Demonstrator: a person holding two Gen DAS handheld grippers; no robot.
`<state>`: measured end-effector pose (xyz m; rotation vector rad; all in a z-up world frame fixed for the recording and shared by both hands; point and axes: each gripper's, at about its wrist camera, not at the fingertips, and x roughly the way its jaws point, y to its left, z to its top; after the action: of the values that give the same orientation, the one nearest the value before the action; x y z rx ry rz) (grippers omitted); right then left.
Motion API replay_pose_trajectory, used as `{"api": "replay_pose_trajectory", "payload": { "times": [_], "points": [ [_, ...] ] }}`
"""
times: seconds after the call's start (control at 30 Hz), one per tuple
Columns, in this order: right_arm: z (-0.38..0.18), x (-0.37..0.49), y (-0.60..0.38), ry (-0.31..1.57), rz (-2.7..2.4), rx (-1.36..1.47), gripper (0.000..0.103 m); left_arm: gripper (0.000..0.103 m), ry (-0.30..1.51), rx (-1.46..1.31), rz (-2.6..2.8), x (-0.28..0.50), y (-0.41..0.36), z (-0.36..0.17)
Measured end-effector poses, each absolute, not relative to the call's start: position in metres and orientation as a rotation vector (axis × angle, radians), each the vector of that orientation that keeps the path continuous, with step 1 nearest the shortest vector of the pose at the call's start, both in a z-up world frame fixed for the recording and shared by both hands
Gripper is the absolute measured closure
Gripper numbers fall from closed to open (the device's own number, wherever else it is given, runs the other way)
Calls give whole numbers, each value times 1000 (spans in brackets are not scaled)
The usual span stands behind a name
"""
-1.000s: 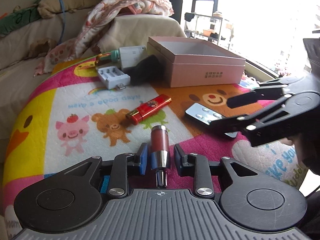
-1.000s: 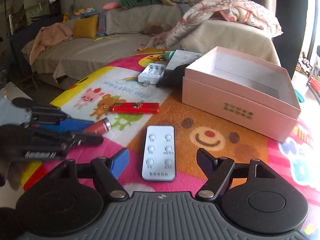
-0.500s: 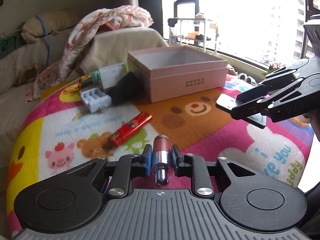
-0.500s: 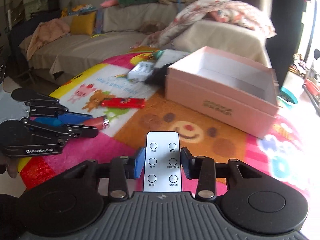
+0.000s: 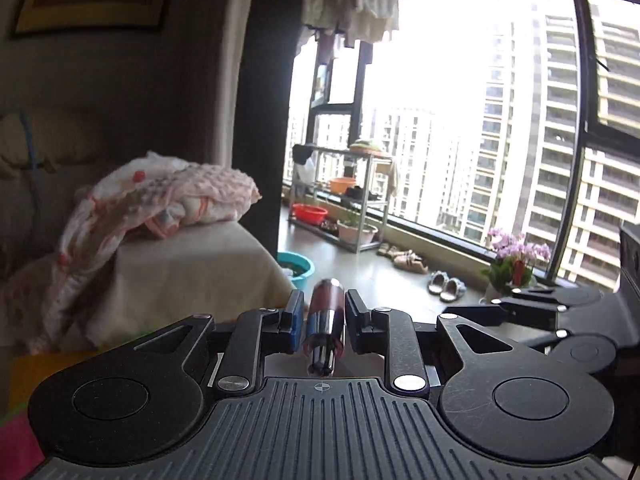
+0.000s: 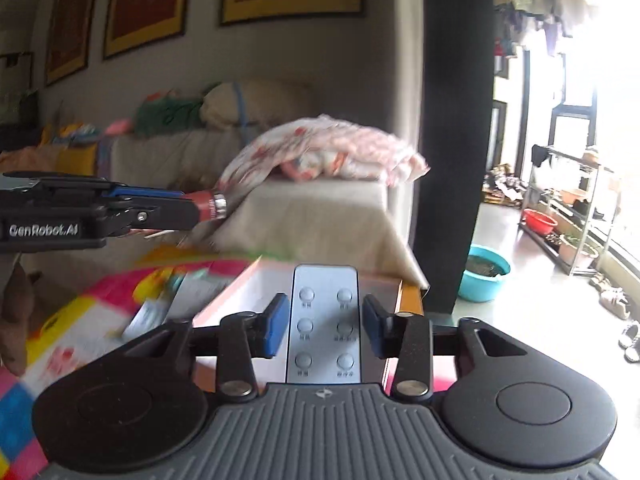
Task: Organize rigid objects
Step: 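Lower the lipstick and remote into the pink box and open both tools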
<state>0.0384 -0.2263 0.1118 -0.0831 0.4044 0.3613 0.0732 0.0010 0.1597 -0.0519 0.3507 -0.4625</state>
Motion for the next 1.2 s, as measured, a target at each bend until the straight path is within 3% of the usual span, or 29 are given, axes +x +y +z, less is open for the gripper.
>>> {"api": "replay_pose_trajectory", "payload": {
  "times": [0.03, 0.2, 0.37, 0.53, 0.83, 1.2],
  "points": [
    [114, 46, -227, 412, 336, -64, 31, 76, 370, -82, -452, 81, 4, 157],
    [92, 28, -234, 426, 371, -31, 16, 76, 445, -97, -391, 72, 38, 113],
    [37, -7, -213, 463, 313, -210, 16, 76, 588, -135, -312, 50, 85, 55],
    [10, -33, -191, 570, 417, -216, 16, 76, 657, -134, -274, 13, 116, 26],
    [0, -42, -155, 617, 474, -196, 16, 76, 618, -116, -234, -13, 123, 25],
    [-9, -27, -157, 707, 463, -157, 15, 76, 561, -21, -308, 18, 103, 32]
  ]
}}
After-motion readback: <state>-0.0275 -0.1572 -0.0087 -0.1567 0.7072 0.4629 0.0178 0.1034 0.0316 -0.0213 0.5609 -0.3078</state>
